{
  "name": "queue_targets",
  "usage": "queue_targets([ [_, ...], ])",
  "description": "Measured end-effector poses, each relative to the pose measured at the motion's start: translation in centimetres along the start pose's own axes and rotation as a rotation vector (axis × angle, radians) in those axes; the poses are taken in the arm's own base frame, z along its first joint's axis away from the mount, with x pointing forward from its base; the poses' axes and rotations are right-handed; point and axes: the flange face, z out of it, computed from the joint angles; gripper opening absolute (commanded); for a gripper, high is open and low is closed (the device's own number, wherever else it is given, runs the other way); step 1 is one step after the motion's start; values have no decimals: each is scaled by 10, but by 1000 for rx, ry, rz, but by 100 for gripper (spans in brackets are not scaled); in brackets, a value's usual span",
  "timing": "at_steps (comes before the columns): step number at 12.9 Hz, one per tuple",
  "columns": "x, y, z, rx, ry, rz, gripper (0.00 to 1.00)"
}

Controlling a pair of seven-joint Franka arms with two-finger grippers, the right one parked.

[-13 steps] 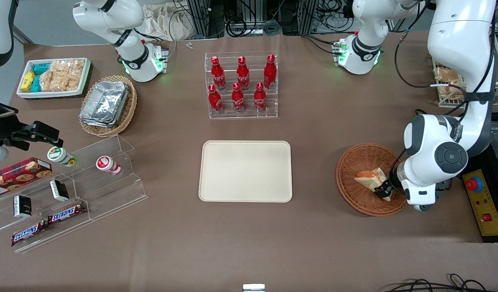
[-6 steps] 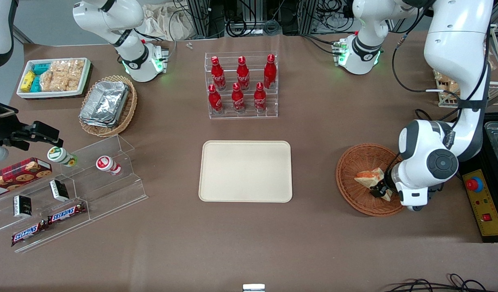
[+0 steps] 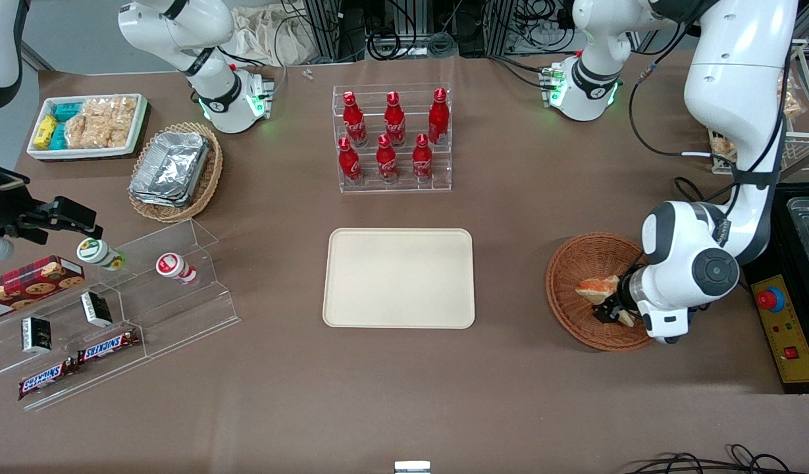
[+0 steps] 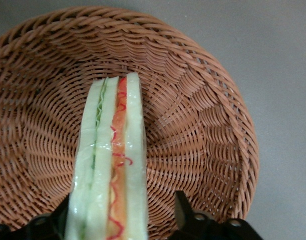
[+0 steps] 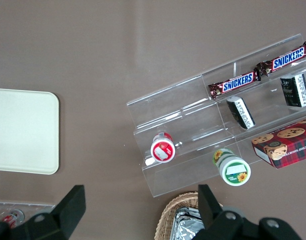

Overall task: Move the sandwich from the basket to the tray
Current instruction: 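Lower the left gripper and close it on the triangular sandwich, then lift the sandwich and carry it with the left gripper to the tray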

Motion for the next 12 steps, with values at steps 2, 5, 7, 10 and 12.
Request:
queue_targets([
  [2, 0, 1, 1, 0, 0, -1, 0],
  [5, -1, 3, -4, -7, 4, 2, 0],
  [7, -1, 5, -24, 8, -2, 12, 0],
  [10, 0, 7, -102, 37, -8, 51, 0],
  [12, -16, 9, -164, 53, -21, 88, 0],
])
